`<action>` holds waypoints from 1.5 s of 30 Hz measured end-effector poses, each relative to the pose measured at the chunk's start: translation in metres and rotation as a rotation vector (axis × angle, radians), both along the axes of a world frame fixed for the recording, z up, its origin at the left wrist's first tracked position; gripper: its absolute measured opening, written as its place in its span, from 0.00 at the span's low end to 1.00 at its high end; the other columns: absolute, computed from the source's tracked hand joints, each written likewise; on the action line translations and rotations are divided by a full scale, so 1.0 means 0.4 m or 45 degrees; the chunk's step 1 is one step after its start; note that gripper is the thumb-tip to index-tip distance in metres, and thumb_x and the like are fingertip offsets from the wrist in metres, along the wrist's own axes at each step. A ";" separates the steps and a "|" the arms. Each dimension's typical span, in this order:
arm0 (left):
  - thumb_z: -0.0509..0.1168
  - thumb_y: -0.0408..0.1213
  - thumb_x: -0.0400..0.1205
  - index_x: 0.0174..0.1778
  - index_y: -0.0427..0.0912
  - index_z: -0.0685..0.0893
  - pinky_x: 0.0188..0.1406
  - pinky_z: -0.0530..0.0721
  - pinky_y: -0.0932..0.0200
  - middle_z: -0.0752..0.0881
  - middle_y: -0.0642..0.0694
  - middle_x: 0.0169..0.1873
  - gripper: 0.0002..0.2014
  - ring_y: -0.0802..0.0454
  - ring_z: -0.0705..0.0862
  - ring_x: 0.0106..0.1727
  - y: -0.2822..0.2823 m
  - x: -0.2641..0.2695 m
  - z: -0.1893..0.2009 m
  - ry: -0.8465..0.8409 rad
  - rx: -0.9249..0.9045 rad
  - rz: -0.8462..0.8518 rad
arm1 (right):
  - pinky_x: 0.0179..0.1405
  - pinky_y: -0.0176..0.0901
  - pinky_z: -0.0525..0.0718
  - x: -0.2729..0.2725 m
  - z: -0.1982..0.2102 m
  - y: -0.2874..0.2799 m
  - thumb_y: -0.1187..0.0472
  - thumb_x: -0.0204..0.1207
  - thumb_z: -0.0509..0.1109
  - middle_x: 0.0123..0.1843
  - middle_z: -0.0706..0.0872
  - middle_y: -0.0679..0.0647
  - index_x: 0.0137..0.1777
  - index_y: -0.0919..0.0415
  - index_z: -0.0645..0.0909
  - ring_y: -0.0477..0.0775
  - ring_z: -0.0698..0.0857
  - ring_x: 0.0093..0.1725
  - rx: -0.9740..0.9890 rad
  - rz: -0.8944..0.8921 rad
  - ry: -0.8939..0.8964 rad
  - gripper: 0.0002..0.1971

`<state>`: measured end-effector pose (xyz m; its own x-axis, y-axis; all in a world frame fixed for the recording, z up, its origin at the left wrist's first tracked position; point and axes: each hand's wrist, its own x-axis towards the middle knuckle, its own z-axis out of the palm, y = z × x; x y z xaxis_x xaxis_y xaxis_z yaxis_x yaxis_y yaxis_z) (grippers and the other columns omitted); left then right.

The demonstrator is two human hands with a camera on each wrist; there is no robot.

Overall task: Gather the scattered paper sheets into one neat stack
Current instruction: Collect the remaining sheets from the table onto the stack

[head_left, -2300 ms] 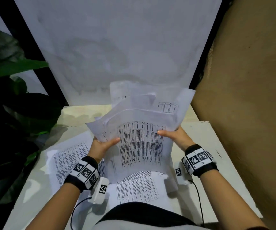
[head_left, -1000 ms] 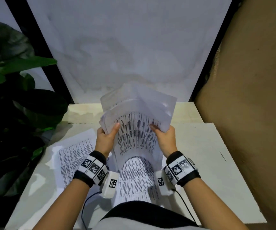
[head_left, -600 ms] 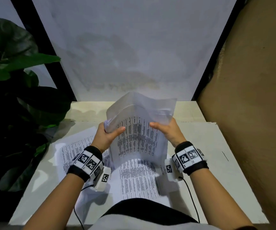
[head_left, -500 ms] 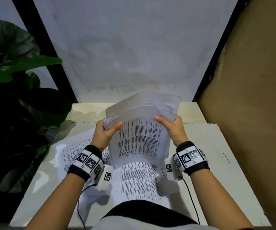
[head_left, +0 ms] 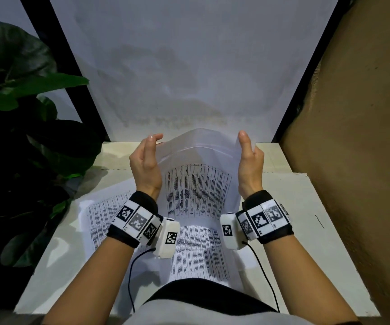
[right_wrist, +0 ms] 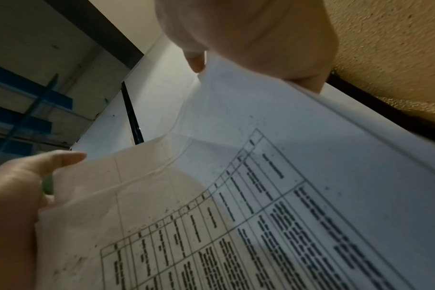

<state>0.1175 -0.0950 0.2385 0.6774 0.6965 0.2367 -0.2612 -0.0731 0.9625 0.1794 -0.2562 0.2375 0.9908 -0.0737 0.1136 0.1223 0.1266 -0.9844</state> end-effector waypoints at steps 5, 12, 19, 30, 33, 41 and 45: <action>0.57 0.44 0.73 0.48 0.39 0.84 0.45 0.82 0.54 0.87 0.40 0.39 0.16 0.43 0.85 0.46 -0.001 -0.005 -0.016 -0.009 -0.019 -0.041 | 0.32 0.39 0.75 0.000 -0.006 -0.007 0.50 0.77 0.61 0.32 0.80 0.51 0.30 0.54 0.78 0.50 0.79 0.35 0.042 0.016 -0.001 0.16; 0.58 0.29 0.78 0.51 0.39 0.83 0.48 0.79 0.68 0.87 0.52 0.38 0.10 0.67 0.84 0.42 0.000 -0.010 -0.058 0.015 0.087 -0.033 | 0.42 0.39 0.75 0.005 -0.051 -0.013 0.57 0.75 0.63 0.37 0.82 0.47 0.35 0.53 0.80 0.46 0.78 0.41 -0.070 0.092 -0.045 0.08; 0.71 0.27 0.71 0.59 0.42 0.78 0.45 0.82 0.74 0.83 0.50 0.48 0.21 0.56 0.82 0.52 0.060 -0.033 -0.146 0.201 0.154 -0.425 | 0.55 0.45 0.85 0.006 -0.171 -0.070 0.60 0.69 0.74 0.42 0.86 0.49 0.45 0.53 0.81 0.43 0.86 0.42 -0.338 0.509 0.104 0.06; 0.65 0.39 0.78 0.50 0.44 0.80 0.60 0.78 0.47 0.84 0.46 0.43 0.07 0.46 0.82 0.50 0.061 -0.038 -0.221 0.650 0.065 -0.502 | 0.55 0.50 0.85 -0.003 -0.271 -0.069 0.63 0.70 0.73 0.51 0.87 0.63 0.55 0.68 0.80 0.61 0.86 0.52 -0.577 0.540 0.248 0.14; 0.63 0.41 0.79 0.50 0.41 0.80 0.54 0.81 0.51 0.84 0.47 0.40 0.08 0.48 0.83 0.45 0.051 -0.041 -0.224 0.639 0.054 -0.441 | 0.52 0.59 0.85 -0.006 -0.311 -0.075 0.58 0.70 0.73 0.47 0.86 0.75 0.47 0.77 0.80 0.71 0.86 0.47 -0.787 0.532 0.280 0.18; 0.68 0.49 0.72 0.60 0.33 0.76 0.55 0.83 0.44 0.83 0.46 0.42 0.27 0.38 0.82 0.52 0.050 -0.058 -0.187 0.500 -0.066 -0.371 | 0.40 0.28 0.79 -0.028 -0.279 -0.078 0.60 0.75 0.68 0.52 0.86 0.61 0.56 0.67 0.81 0.53 0.83 0.49 -0.625 0.428 0.187 0.14; 0.74 0.66 0.52 0.52 0.51 0.77 0.54 0.83 0.55 0.84 0.52 0.46 0.36 0.55 0.84 0.50 0.039 -0.072 -0.125 0.391 0.018 -0.535 | 0.48 0.26 0.79 -0.032 -0.226 -0.054 0.62 0.77 0.66 0.51 0.85 0.53 0.58 0.63 0.79 0.47 0.84 0.50 -0.391 0.319 0.058 0.12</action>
<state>0.0888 -0.0796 0.1885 0.9377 0.3474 -0.0096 0.0236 -0.0360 0.9991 0.1665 -0.2777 0.1472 0.9783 0.2014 0.0484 0.0804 -0.1537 -0.9848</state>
